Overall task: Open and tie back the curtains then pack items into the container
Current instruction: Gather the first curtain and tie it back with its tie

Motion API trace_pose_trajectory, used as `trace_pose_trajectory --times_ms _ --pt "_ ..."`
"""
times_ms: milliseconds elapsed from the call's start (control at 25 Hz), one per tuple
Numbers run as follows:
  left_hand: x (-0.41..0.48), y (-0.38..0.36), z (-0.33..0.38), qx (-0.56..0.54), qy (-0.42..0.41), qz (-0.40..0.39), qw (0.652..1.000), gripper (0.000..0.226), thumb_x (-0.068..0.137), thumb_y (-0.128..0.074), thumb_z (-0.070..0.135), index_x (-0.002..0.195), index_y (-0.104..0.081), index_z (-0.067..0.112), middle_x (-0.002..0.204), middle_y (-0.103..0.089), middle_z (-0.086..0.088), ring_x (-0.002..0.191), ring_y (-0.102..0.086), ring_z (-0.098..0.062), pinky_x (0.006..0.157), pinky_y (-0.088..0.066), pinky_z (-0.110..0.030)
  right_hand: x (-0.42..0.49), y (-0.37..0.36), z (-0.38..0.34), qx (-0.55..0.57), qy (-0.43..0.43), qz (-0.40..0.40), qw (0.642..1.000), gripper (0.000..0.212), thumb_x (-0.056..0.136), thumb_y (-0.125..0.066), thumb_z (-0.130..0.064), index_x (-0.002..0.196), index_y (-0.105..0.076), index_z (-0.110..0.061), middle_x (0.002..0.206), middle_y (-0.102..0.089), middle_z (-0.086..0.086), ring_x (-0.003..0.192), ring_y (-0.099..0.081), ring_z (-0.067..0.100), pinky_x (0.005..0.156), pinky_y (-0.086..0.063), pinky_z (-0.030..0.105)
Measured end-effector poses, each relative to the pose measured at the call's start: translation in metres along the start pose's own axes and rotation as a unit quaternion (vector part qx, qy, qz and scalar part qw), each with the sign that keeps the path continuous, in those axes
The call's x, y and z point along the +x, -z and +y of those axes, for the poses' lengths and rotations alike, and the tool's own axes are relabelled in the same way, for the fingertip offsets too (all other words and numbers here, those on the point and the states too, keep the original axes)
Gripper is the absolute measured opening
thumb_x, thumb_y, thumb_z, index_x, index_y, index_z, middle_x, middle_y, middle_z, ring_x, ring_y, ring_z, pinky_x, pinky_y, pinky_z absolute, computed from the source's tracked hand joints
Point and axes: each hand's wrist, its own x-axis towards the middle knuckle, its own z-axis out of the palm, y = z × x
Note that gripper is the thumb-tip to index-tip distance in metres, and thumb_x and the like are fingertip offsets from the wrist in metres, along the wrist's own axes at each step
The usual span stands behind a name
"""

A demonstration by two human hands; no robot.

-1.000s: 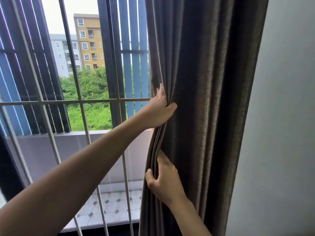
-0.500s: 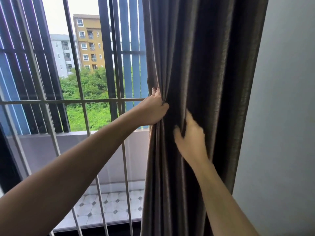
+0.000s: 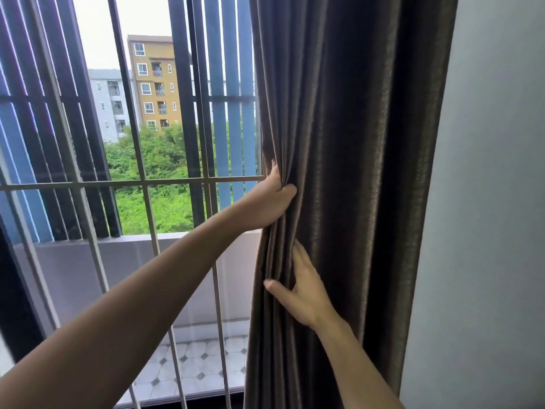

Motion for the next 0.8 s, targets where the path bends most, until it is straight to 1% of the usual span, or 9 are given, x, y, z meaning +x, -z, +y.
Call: trace_pose_trajectory --times_ms 160,320,400,480,560,640,680,720,800 --pt "0.004 -0.003 -0.003 -0.017 -0.011 -0.027 0.999 0.077 0.086 -0.037 0.039 0.151 0.002 0.022 0.158 -0.012 0.001 0.144 -0.015 -0.019 0.118 -0.019 -0.041 0.002 -0.012 -0.003 -0.046 -0.039 0.014 0.998 0.086 0.078 -0.062 -0.052 0.146 -0.013 -0.032 0.148 -0.03 -0.013 0.13 -0.04 0.01 0.108 -0.036 0.034" --pt "0.006 -0.015 -0.005 0.02 -0.043 -0.012 0.999 0.096 0.07 -0.047 0.079 0.147 -0.015 0.034 0.155 -0.019 0.004 0.144 -0.019 -0.023 0.114 -0.026 -0.049 0.001 -0.025 -0.006 -0.063 -0.031 0.032 0.997 0.083 0.076 -0.055 -0.038 0.146 -0.013 -0.026 0.15 -0.026 -0.007 0.129 -0.038 0.018 0.105 -0.041 0.041" --pt "0.008 -0.017 -0.003 0.05 -0.02 0.027 0.998 0.09 0.073 -0.049 0.068 0.147 -0.015 0.029 0.153 -0.025 -0.002 0.139 -0.031 -0.028 0.11 -0.034 -0.047 -0.002 -0.027 -0.01 -0.096 -0.017 0.003 0.995 0.085 0.075 -0.056 -0.039 0.147 -0.012 -0.026 0.154 -0.015 -0.009 0.133 -0.032 0.019 0.104 -0.04 0.04" --pt "0.007 -0.015 -0.003 0.04 0.01 0.065 0.997 0.074 0.082 -0.044 0.038 0.148 -0.014 0.022 0.145 -0.039 -0.012 0.126 -0.046 -0.031 0.102 -0.04 -0.037 -0.01 -0.019 -0.016 -0.116 0.002 0.003 0.993 0.086 0.073 -0.057 -0.047 0.147 -0.018 -0.028 0.156 -0.014 -0.01 0.136 -0.03 0.016 0.107 -0.034 0.033" --pt "0.002 -0.01 -0.007 0.036 0.03 0.085 0.995 0.061 0.089 -0.039 0.019 0.147 -0.02 0.017 0.13 -0.052 -0.013 0.106 -0.055 -0.028 0.083 -0.041 -0.027 -0.013 0.006 -0.029 -0.084 0.045 0.162 0.982 0.073 0.074 -0.058 -0.046 0.141 -0.038 -0.024 0.151 -0.03 -0.001 0.132 -0.035 0.014 0.108 -0.023 0.016" --pt "-0.005 -0.004 -0.008 0.033 0.03 0.084 0.995 0.055 0.091 -0.036 0.013 0.145 -0.024 0.015 0.124 -0.055 -0.012 0.087 -0.057 -0.018 0.069 -0.041 -0.025 -0.005 0.047 -0.041 -0.045 0.084 0.397 0.913 0.06 0.077 -0.064 -0.033 0.132 -0.049 -0.016 0.14 -0.043 0.009 0.125 -0.037 0.012 0.106 -0.019 0.009" --pt "-0.007 -0.003 -0.007 0.027 0.03 0.083 0.996 0.056 0.092 -0.036 0.013 0.146 -0.021 0.015 0.128 -0.053 -0.012 0.088 -0.057 -0.016 0.07 -0.043 -0.025 0.002 0.067 -0.045 -0.021 0.083 0.455 0.886 0.062 0.078 -0.067 -0.027 0.134 -0.045 -0.014 0.14 -0.042 0.011 0.127 -0.036 0.012 0.108 -0.021 0.011" --pt "-0.006 -0.002 -0.007 0.024 0.031 0.08 0.996 0.06 0.091 -0.035 0.013 0.148 -0.017 0.016 0.135 -0.049 -0.012 0.1 -0.057 -0.019 0.081 -0.045 -0.028 0.011 0.085 -0.047 0.003 0.063 0.455 0.888 0.069 0.079 -0.069 -0.023 0.14 -0.037 -0.014 0.144 -0.039 0.009 0.13 -0.035 0.011 0.11 -0.024 0.014" --pt "-0.004 -0.005 -0.008 0.019 0.035 0.071 0.997 0.065 0.09 -0.035 0.013 0.15 -0.01 0.02 0.15 -0.033 -0.013 0.131 -0.041 -0.03 0.107 -0.037 -0.04 0.032 0.106 -0.044 0.056 0.019 0.346 0.937 0.078 0.082 -0.069 -0.019 0.146 -0.024 -0.018 0.14 -0.044 0.0 0.125 -0.042 0.006 0.1 -0.034 0.008"
